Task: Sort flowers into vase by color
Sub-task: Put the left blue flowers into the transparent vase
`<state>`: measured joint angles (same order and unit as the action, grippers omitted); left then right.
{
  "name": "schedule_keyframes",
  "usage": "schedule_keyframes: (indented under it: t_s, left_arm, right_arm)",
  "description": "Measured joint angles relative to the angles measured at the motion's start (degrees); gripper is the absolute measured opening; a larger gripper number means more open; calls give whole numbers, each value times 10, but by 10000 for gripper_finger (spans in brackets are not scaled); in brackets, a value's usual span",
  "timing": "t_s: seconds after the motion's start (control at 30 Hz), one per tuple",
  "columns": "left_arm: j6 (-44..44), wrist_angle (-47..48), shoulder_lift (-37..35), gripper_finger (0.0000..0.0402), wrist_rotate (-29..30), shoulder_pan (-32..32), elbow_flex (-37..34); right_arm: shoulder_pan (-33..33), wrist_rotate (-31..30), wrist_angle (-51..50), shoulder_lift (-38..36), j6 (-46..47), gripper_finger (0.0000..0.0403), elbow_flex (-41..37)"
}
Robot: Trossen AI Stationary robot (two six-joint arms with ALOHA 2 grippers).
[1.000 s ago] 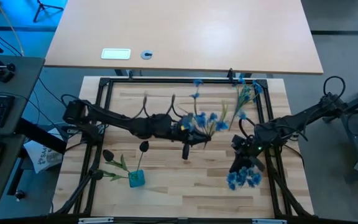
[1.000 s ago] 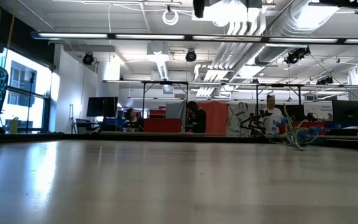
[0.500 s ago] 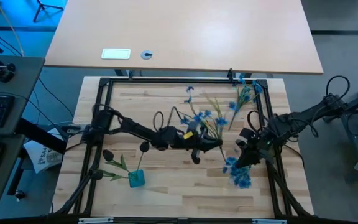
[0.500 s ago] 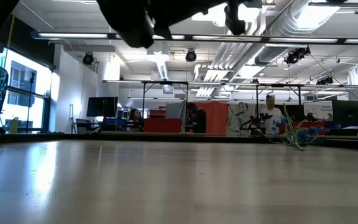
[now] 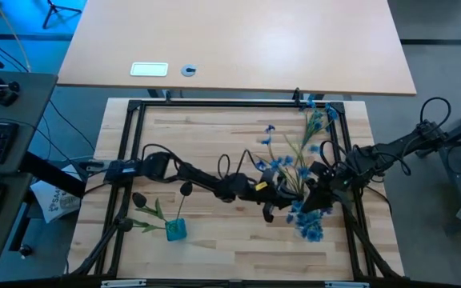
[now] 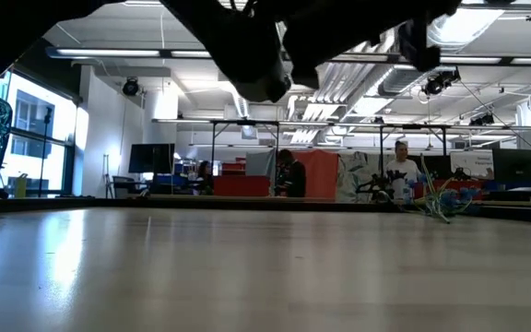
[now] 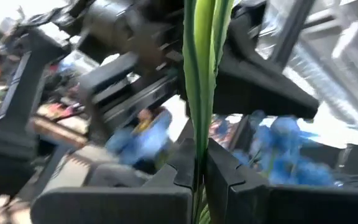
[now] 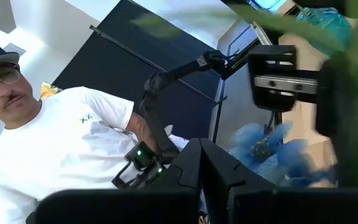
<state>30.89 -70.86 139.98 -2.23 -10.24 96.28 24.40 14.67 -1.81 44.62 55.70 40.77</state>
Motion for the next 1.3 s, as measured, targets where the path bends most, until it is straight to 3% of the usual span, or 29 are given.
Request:
schedule_keyframes:
  t_s: [0.47,0.7,0.97,1.3]
  left_arm:
    - [-74,102,15,1,-30,-2,63]
    - [-111,115,15,1,2,1,63]
    - [-108,61,1,1,-29,16,63]
    - [-116,110,-1,1,-37,29,63]
  right_arm:
    - [0,-12,10,0,0,0,0]
    - [0,-18,22,0,-1,0,0]
    - [0,-18,33,0,0,0,0]
    - [0,-18,34,0,-2,0,0]
